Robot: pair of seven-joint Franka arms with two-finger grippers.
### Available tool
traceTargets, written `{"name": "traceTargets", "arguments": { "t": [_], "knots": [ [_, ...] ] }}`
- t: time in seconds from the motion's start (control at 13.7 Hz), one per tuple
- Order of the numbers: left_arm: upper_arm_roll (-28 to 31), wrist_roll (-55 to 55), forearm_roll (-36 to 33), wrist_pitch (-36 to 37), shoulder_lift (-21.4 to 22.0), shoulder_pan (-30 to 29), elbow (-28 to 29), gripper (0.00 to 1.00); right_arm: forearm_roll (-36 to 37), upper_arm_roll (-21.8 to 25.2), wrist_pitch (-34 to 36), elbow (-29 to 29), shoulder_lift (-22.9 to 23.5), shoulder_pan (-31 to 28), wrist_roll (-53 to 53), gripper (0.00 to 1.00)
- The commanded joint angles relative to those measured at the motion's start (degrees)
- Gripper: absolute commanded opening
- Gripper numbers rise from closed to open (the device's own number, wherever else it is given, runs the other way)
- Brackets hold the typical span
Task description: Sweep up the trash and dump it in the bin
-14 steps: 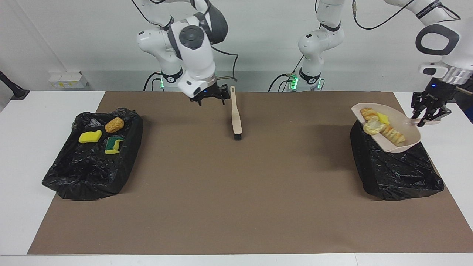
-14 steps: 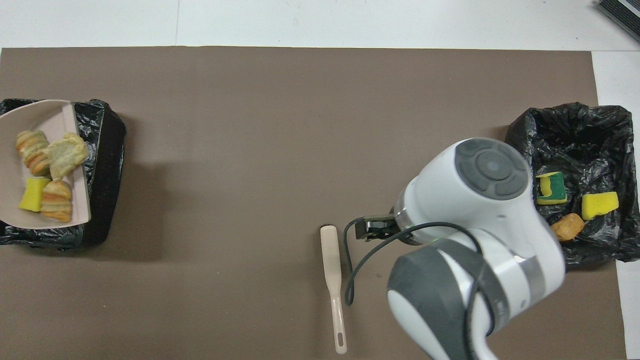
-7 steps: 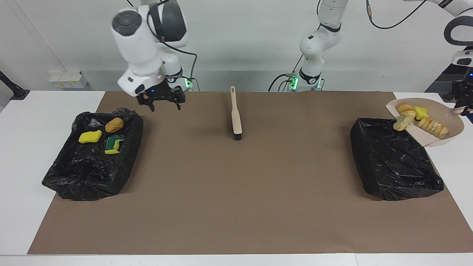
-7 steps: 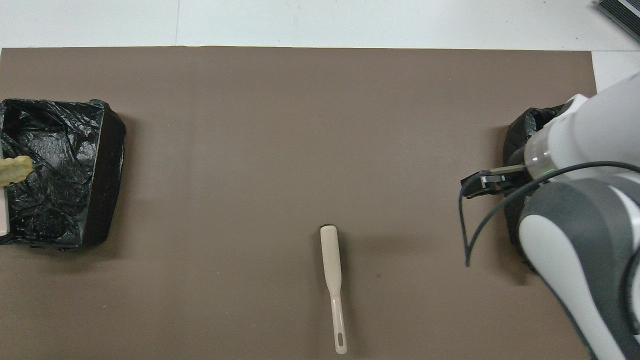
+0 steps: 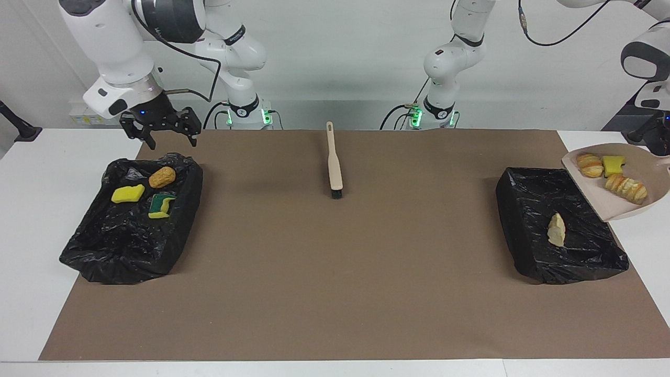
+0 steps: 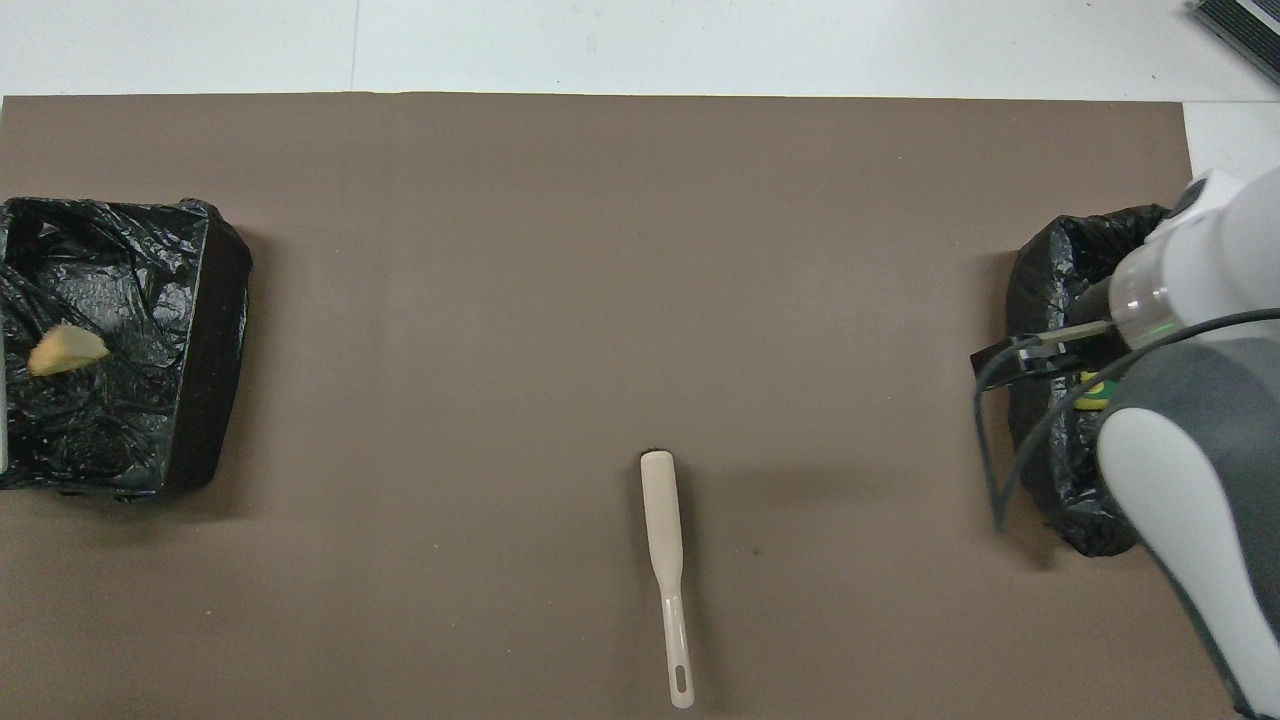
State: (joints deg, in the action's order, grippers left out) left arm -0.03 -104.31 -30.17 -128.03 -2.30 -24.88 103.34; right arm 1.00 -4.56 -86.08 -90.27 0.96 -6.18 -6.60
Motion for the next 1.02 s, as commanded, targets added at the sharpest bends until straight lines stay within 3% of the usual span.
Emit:
{"name": "traceTargets", "arguments": {
  "t": [0.0,0.36,0.73,0.95],
  "knots": [
    [0.6,10.3,-12.0,2.2,0.6,4.0,0.4,0.0,-1.1,-0.9,2.1,3.0,2.1,-1.4,0.9,1.0],
    [0.6,24.6,-31.1,12.4,2.0,12.1,0.9,0.0,-1.6,-1.3,2.0,2.7,2.0,-0.7,0.7,1.0],
    [0.5,30.0,-42.0,27.7,2.8,21.6,0.6,0.0,-1.6,-1.3,2.0,2.7,2.0,-0.7,0.8,1.0],
    [-0.1,29.9,-42.6,31.8,2.9,24.4,0.1,0.0,-1.6,-1.3,2.0,2.7,2.0,-0.8,0.8,1.0]
  ]
}}
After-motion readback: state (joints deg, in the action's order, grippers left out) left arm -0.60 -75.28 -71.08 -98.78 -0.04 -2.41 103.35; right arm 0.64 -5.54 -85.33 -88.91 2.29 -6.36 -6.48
